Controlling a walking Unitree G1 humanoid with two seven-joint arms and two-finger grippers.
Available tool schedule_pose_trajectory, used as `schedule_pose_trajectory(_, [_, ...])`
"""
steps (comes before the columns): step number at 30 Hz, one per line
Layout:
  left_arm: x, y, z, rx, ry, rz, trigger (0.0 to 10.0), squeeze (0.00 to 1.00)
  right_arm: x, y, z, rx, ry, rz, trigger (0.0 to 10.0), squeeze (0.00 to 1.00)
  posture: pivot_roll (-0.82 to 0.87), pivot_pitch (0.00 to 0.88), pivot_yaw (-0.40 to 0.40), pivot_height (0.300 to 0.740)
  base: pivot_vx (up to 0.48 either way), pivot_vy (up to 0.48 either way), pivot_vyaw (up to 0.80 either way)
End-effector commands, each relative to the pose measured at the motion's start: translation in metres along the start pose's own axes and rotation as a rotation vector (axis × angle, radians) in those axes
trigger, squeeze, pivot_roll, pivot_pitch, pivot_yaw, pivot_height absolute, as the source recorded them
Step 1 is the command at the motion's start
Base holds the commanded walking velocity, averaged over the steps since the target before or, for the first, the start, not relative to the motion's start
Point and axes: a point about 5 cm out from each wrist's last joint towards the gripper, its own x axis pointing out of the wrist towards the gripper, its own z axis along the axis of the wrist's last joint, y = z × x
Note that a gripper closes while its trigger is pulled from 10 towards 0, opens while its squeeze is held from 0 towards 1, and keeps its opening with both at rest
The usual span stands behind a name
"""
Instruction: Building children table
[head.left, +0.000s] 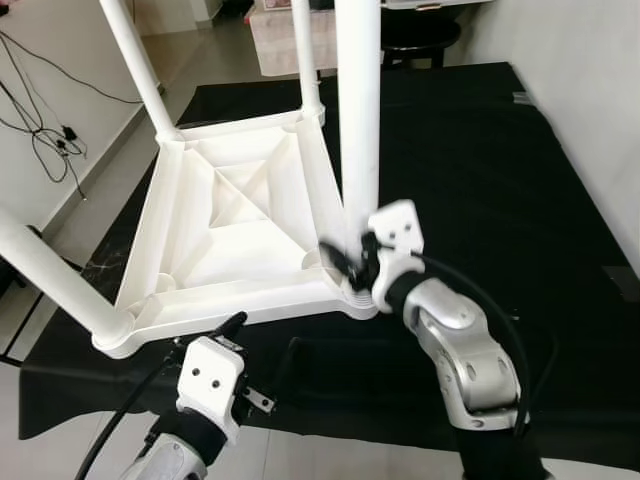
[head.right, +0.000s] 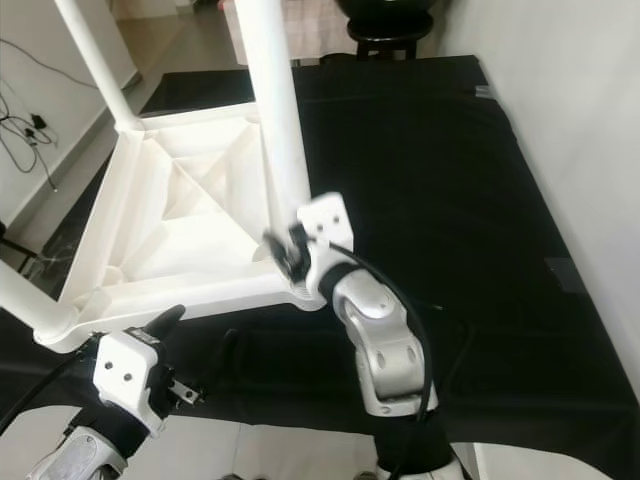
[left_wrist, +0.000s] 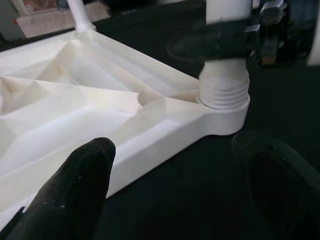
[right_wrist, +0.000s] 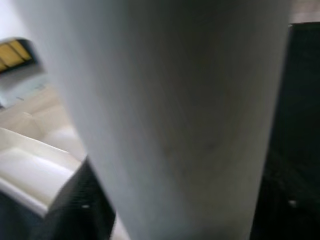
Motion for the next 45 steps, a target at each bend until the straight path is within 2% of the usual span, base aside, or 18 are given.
schedule_pose_trajectory(1, [0.000,-0.001,-0.005,-0.011,-0.001,-0.009,10.0,0.00,0.003,0.009,0.026,0.039,-0.113,0.319,10.0,1.00,-0.06,0.153,0.077,0.740,0.000,0.000,0.00])
schedule_pose_trajectory(2, [0.001,-0.002,-0.005,-0.014,-0.003,-0.012,10.0,0.00,0.002,0.009,0.031,0.051,-0.128,0.412,10.0,1.00,-0.06,0.153,0.077,0.740,0.000,0.000,0.00])
schedule_pose_trajectory(4, [0.003,-0.002,-0.007,-0.013,-0.012,-0.015,10.0,0.00,-0.003,0.008,0.036,-0.020,-0.122,0.555,10.0,1.00,-0.06,0.152,0.076,0.740,0.000,0.000,0.00])
schedule_pose_trajectory(9, [0.004,-0.002,-0.008,-0.016,-0.019,-0.019,10.0,0.00,-0.006,0.008,0.036,-0.112,-0.095,0.681,10.0,1.00,-0.06,0.146,0.074,0.740,0.000,0.000,0.00])
schedule_pose_trajectory(10, [0.004,-0.002,-0.008,-0.016,-0.021,-0.020,10.0,0.00,-0.004,0.006,0.035,-0.123,-0.079,0.734,10.0,0.00,-0.05,0.146,0.072,0.740,0.000,0.000,0.00])
schedule_pose_trajectory(15, [0.006,-0.002,-0.010,-0.014,-0.031,-0.019,10.0,0.00,0.011,-0.007,0.040,-0.123,-0.069,0.795,10.0,0.00,-0.04,0.139,0.067,0.740,0.000,0.000,0.00])
schedule_pose_trajectory(16, [0.006,-0.002,-0.010,-0.013,-0.034,-0.017,10.0,0.00,0.014,-0.010,0.042,-0.110,-0.069,0.820,5.8,0.00,-0.04,0.138,0.067,0.740,0.000,0.000,0.00])
schedule_pose_trajectory(18, [0.006,-0.002,-0.011,-0.012,-0.037,-0.017,10.0,0.00,0.016,-0.012,0.043,-0.098,-0.069,0.849,5.8,0.00,-0.04,0.138,0.067,0.740,0.000,0.000,0.00])
schedule_pose_trajectory(19, [0.006,-0.002,-0.011,-0.013,-0.039,-0.017,10.0,0.00,0.016,-0.015,0.043,-0.093,-0.060,0.881,0.0,0.00,-0.03,0.138,0.065,0.740,0.000,0.000,0.00])
schedule_pose_trajectory(22, [0.006,-0.003,-0.011,-0.014,-0.043,-0.020,10.0,0.00,0.017,-0.021,0.043,-0.089,-0.043,0.931,0.0,0.00,-0.02,0.140,0.063,0.740,0.000,0.000,0.00])
schedule_pose_trajectory(27, [0.005,-0.004,-0.011,-0.013,-0.046,-0.021,10.0,0.00,0.020,-0.026,0.041,-0.098,-0.041,0.912,0.0,0.00,0.00,0.143,0.065,0.740,0.000,0.000,0.00])
schedule_pose_trajectory(33, [0.003,-0.004,-0.010,-0.012,-0.049,-0.018,10.0,0.00,0.004,-0.036,0.014,-0.144,0.015,0.720,0.0,0.00,-0.01,0.155,0.063,0.740,0.000,0.000,0.00])
schedule_pose_trajectory(34, [0.003,-0.004,-0.010,-0.012,-0.050,-0.017,10.0,0.00,0.001,-0.034,0.007,-0.096,0.028,0.627,0.0,0.00,-0.02,0.157,0.061,0.740,0.000,0.000,0.00])
schedule_pose_trajectory(36, [0.002,-0.004,-0.010,-0.012,-0.051,-0.017,10.0,0.00,-0.002,-0.033,0.003,-0.057,0.039,0.559,0.0,0.00,-0.02,0.157,0.060,0.740,0.000,0.000,0.00])
schedule_pose_trajectory(38, [0.001,-0.003,-0.009,-0.011,-0.052,-0.017,10.0,0.00,-0.007,-0.025,-0.015,0.020,0.083,0.328,0.0,0.00,-0.02,0.161,0.061,0.740,0.000,0.000,0.00])
schedule_pose_trajectory(40, [0.000,-0.002,-0.009,-0.009,-0.051,-0.017,10.0,0.00,-0.021,-0.013,-0.040,0.045,0.188,-0.024,0.0,0.00,-0.04,0.173,0.071,0.740,0.000,0.000,0.00])
schedule_pose_trajectory(41, [0.000,-0.001,-0.009,-0.008,-0.050,-0.017,10.0,0.00,-0.027,-0.008,-0.044,0.042,0.206,-0.101,0.0,0.00,-0.05,0.169,0.072,0.740,0.000,0.000,0.00])
schedule_pose_trajectory(45, [0.001,-0.001,-0.010,-0.010,-0.049,-0.021,10.0,0.00,-0.024,-0.014,-0.042,0.003,0.208,-0.157,0.0,0.00,-0.06,0.156,0.075,0.740,0.000,0.000,0.00])
